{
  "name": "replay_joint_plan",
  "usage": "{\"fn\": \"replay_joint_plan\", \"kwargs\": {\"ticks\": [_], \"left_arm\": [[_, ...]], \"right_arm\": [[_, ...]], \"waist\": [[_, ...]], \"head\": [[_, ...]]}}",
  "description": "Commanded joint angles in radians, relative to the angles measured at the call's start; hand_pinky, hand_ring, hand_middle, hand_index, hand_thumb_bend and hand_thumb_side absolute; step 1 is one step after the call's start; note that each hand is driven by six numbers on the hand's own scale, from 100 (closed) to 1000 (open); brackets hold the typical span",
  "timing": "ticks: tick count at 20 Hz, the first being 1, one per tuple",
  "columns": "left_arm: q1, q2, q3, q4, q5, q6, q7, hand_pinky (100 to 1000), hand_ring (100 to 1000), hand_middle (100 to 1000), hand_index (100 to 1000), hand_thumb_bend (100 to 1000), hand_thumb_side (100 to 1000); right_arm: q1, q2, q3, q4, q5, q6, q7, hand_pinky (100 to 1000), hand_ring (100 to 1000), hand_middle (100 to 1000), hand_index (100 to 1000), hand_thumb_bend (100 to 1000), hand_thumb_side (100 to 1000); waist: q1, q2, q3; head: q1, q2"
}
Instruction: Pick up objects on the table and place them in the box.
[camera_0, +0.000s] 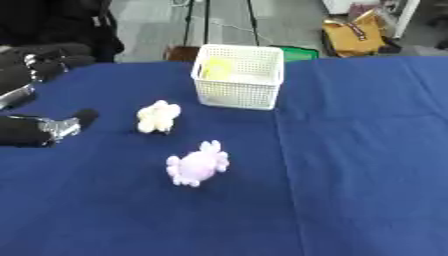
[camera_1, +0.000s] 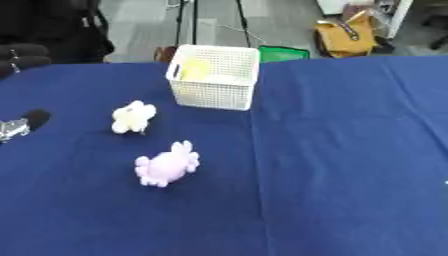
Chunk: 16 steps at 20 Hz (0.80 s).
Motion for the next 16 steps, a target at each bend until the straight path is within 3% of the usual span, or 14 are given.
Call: {"fn": "replay_joint_plan", "kwargs": {"ticks": [1, 3, 4, 7, 8, 11, 12, 13, 14, 16], "left_arm": [[-0.028, 0.05, -0.003, 0.014, 0.023, 0.025, -0.077, 925, 962, 951, 1000, 763, 1000], [-0.037, 0.06, -0.018, 0.019, 0.04, 0.077, -0.114, 919, 959, 943, 1000, 740, 1000], [-0.039, 0.063, -0.027, 0.014, 0.054, 0.103, -0.128, 928, 969, 954, 1000, 675, 959], [-0.038, 0.074, -0.049, -0.013, 0.105, 0.176, -0.15, 936, 976, 962, 1000, 653, 946], [-0.037, 0.074, -0.059, -0.028, 0.131, 0.197, -0.145, 1000, 1000, 1000, 1000, 517, 873], [-0.033, 0.078, -0.09, -0.075, 0.22, 0.267, -0.079, 1000, 1000, 1000, 1000, 518, 832], [-0.031, 0.075, -0.099, -0.087, 0.235, 0.289, -0.053, 1000, 1000, 995, 1000, 599, 888], [-0.032, 0.064, -0.108, -0.096, 0.247, 0.316, -0.027, 1000, 1000, 995, 1000, 607, 889], [-0.033, 0.052, -0.12, -0.102, 0.256, 0.34, -0.01, 990, 1000, 985, 1000, 690, 917], [-0.043, 0.022, -0.138, -0.107, 0.265, 0.381, -0.007, 973, 999, 968, 1000, 720, 912]], "right_arm": [[-0.008, -0.013, 0.0, -0.019, -0.01, -0.009, -0.002, 740, 733, 582, 788, 100, 914], [-0.008, -0.013, 0.002, -0.019, -0.011, -0.009, 0.0, 740, 733, 581, 787, 100, 913], [-0.008, -0.013, 0.002, -0.019, -0.012, -0.01, 0.001, 740, 733, 579, 786, 100, 913], [-0.008, -0.013, 0.003, -0.019, -0.014, -0.01, 0.002, 739, 733, 579, 786, 100, 912], [-0.008, -0.012, 0.004, -0.019, -0.015, -0.01, 0.003, 739, 733, 576, 785, 100, 909], [-0.007, -0.01, 0.006, -0.019, -0.017, -0.01, 0.006, 739, 733, 574, 784, 100, 907], [-0.007, -0.009, 0.007, -0.019, -0.018, -0.01, 0.007, 739, 733, 572, 782, 100, 904], [-0.007, -0.008, 0.007, -0.019, -0.019, -0.011, 0.008, 739, 733, 572, 782, 100, 904], [-0.006, -0.007, 0.007, -0.019, -0.02, -0.011, 0.008, 739, 733, 571, 782, 100, 902], [-0.006, -0.006, 0.009, -0.019, -0.023, -0.011, 0.009, 739, 733, 569, 782, 100, 894]], "waist": [[0.002, -0.017, -0.002], [0.003, -0.015, -0.003], [0.003, -0.014, -0.004], [0.003, -0.012, -0.005], [0.004, -0.011, -0.005], [0.006, -0.01, -0.004], [0.006, -0.01, -0.004], [0.006, -0.01, -0.003], [0.006, -0.009, -0.003], [0.006, -0.009, -0.003]], "head": [[0.005, -0.008], [0.006, -0.008], [0.006, -0.009], [0.006, -0.01], [0.007, -0.01], [0.008, -0.009], [0.009, -0.01], [0.01, -0.01], [0.01, -0.011], [0.011, -0.012]]}}
